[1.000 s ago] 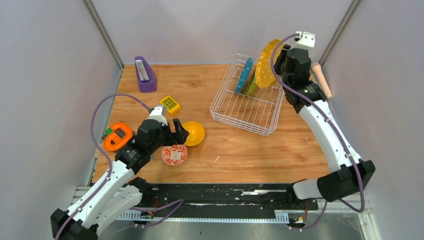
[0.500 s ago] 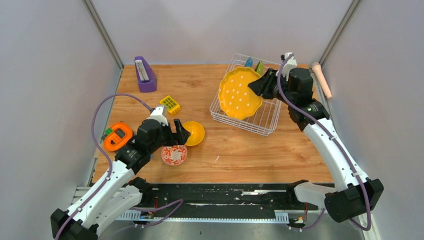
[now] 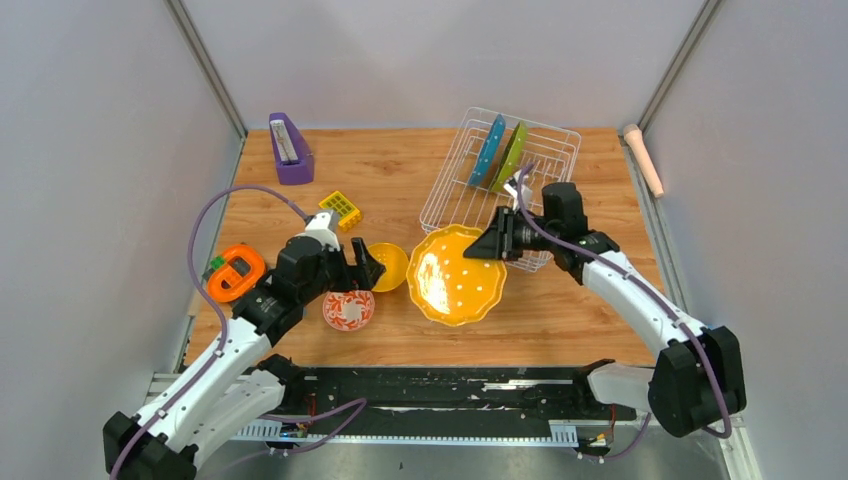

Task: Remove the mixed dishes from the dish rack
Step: Place the plate at the center of the board.

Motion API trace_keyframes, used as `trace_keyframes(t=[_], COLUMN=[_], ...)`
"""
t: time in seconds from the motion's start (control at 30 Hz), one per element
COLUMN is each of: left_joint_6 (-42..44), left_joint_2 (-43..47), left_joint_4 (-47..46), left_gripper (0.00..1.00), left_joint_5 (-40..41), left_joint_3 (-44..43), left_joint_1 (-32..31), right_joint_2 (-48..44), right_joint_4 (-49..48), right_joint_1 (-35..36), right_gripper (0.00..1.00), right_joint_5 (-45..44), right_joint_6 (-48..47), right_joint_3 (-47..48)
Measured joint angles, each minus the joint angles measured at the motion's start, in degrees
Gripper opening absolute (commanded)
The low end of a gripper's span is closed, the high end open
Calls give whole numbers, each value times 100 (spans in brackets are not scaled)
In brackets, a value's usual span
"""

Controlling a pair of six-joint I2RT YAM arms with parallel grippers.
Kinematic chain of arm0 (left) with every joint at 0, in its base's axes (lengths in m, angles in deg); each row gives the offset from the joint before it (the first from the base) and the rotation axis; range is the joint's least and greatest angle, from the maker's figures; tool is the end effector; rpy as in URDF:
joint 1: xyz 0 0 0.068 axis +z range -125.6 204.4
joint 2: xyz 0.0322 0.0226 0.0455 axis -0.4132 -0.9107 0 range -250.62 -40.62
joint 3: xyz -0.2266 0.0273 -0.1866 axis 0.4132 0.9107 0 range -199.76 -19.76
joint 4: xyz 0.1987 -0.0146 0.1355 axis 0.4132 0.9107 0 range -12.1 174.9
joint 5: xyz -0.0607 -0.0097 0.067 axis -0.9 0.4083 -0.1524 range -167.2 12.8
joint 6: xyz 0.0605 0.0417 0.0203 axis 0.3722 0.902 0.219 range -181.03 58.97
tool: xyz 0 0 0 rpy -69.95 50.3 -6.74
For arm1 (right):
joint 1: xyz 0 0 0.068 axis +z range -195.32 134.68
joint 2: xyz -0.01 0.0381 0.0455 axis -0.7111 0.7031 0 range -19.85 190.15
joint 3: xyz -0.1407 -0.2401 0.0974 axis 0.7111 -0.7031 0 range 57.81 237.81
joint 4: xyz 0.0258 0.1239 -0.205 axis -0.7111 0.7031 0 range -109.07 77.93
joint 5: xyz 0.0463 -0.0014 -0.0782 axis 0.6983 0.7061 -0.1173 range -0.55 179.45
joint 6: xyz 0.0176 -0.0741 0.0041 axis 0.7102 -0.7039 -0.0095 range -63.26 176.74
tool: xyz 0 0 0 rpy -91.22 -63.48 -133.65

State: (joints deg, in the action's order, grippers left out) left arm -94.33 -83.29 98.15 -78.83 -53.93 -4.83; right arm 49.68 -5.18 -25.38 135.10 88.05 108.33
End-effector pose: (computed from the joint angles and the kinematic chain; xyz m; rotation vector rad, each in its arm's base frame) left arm 0.1388 -0.0798 0.2676 -0.0579 2.1470 -0.6860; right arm 0.2194 0.1288 0.3015 -0.2840 2.2437 1.3553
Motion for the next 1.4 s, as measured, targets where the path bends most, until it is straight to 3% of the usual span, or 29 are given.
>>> trace_keyframes(t=[0.23,0.6,1.03,1.4], left_joint_6=[-24,-74,-120,-127], left_joint_2=[-125,-125,-125,-125], left_joint_4=[-116,-223,-251,-254], left_gripper=[100,100,100,100], left_joint_5=[-256,-352,-439,-448], left_joint_3=[0,0,0,0], left_joint_1=[0,0,0,0], right_joint_2=[439,63,-702,-518], right_joint_4=[-201,-490,-1126,-1381], right_joint_1=[531,992,2398,2710], right_gripper=[0,0,11,24], right_joint_5=[94,-1987,-4452,-5241], right_joint_6=[-105,334,1939,3287], right_joint_3=[-496,-1718,-2437,-2623])
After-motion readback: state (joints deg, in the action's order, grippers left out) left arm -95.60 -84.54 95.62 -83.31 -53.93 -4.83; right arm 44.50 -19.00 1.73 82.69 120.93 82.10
